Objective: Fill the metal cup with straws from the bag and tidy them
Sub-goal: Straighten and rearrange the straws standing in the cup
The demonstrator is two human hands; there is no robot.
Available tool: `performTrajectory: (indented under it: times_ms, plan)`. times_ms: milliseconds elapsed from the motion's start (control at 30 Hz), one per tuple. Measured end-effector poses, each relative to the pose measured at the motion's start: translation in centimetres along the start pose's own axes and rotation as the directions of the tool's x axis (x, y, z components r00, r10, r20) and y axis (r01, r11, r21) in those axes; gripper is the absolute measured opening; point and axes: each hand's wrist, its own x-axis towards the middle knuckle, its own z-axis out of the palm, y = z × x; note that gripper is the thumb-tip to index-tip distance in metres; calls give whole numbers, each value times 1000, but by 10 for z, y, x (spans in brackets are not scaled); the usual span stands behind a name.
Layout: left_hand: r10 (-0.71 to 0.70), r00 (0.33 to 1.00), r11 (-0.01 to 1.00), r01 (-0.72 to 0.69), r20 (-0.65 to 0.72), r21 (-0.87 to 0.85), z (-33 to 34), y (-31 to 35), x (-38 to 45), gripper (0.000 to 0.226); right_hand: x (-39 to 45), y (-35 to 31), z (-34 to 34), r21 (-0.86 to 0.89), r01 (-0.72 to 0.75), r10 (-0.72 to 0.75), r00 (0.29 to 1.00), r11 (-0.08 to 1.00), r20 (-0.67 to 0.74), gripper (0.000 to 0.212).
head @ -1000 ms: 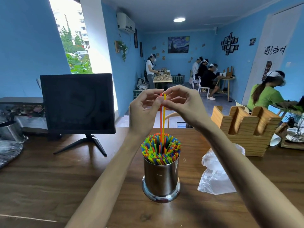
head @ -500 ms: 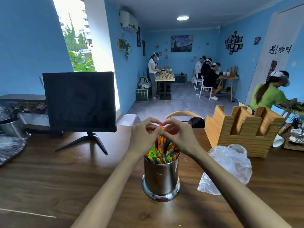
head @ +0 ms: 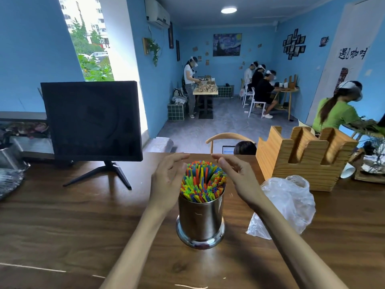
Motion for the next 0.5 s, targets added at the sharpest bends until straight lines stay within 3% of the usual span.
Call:
performTrajectory:
  times_ms: [100,200,367,500]
  plan:
    - [-116,989,977,130,91,-169,2,-8,-12,45,-16,7,18,176,-89,87,996,980,21,44]
    - [-179,966,947,220,184,-235,11,-14,-22,64,-26,18,37,222,-95,104,994,970,-29,53]
    - [-184,976,909,214,118,-359,25,-20,-30,47,-31,26,58,384,-37,129,968,923,-216,47]
    - [-225,973,828,218,50,-517,33,-16,-31,37,-33,25,70,411,-1,144,938,912,-316,42]
